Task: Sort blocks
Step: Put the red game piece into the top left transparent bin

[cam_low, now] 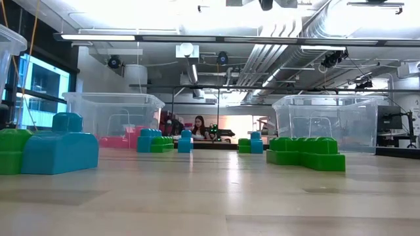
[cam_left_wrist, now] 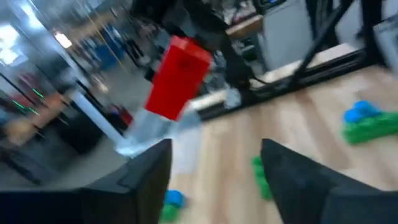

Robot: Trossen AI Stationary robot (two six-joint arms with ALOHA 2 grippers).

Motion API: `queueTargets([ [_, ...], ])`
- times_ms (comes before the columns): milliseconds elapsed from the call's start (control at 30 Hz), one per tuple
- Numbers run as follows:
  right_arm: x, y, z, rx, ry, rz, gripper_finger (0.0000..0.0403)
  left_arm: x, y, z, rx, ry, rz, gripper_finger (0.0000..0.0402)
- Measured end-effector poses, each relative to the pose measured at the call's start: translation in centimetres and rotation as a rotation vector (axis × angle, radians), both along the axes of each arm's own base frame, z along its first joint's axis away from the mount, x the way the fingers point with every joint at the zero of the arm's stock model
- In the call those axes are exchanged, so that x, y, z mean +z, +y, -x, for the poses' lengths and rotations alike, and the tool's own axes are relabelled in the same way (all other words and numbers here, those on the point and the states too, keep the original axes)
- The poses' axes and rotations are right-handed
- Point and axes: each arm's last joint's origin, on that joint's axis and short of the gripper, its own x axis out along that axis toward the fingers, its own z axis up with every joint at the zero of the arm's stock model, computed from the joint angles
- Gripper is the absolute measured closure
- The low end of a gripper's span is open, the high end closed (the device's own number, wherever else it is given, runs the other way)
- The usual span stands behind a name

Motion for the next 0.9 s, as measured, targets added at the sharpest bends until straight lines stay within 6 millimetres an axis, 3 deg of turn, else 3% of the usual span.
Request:
queueTargets([
  [233,-0.3,1.2,-1.2,0.049,-0.075,-0.012,0.0403,0.7,-0.3,-1.1,0.005,-0.072,-0.180,0.0112],
  [733,-2.4,2.1,-4.0,0.074,-0.143,-0.079,0.0403,0.4,-0.5,-1.8,0.001,-0.060,-0.247,0.0110],
  [900,-2.9,2.3,-4.6,0.090,-0.150,-0.102,0.0403,0.2,-0.4,-2.1,-0.074,-0.063,-0.222,0.0110],
])
